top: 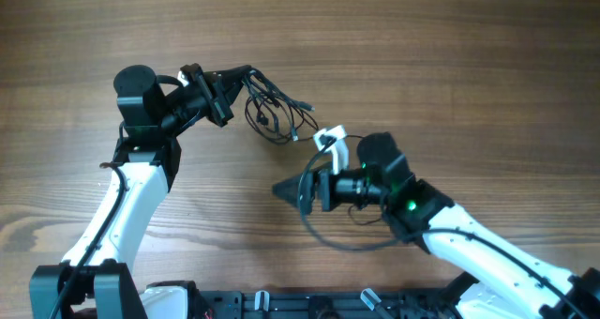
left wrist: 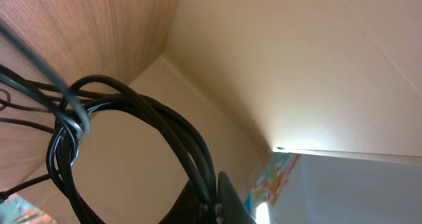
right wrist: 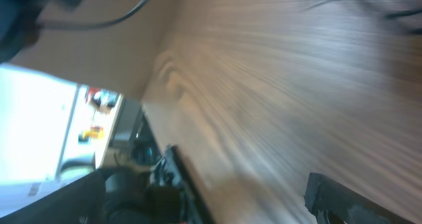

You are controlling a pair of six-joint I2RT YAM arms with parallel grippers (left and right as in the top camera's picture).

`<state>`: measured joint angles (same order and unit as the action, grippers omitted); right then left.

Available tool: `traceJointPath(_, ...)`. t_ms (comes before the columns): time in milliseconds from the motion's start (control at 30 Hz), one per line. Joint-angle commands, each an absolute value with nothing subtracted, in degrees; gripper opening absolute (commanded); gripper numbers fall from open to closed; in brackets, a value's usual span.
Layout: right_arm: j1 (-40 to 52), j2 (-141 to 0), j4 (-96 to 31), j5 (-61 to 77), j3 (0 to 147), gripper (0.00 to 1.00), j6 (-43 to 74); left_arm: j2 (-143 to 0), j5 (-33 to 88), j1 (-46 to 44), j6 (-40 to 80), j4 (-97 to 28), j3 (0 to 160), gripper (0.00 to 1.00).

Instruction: Untangle cables

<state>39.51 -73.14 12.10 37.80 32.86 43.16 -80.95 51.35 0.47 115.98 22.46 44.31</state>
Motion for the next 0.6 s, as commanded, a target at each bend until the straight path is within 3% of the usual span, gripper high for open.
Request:
traceJointPath(0, 45.98, -69.67, 13.32, 25.65, 33.36, 1.00, 36.67, -77.58, 49.36, 0.47, 125.01, 22.92, 45.01, 0.04)
traceJointPath(233, 56.84, -71.90, 16.67, -17.67, 33.36, 1.00, 16.99, -70.28, 47.40, 0.47, 124.99, 22.92, 45.01, 0.04)
traceJointPath(567, 57.74, -82.32, 37.01, -17.54, 33.39, 1.00, 8.71, -64.82, 42.63, -4.78, 124.99, 22.90, 45.01, 0.04)
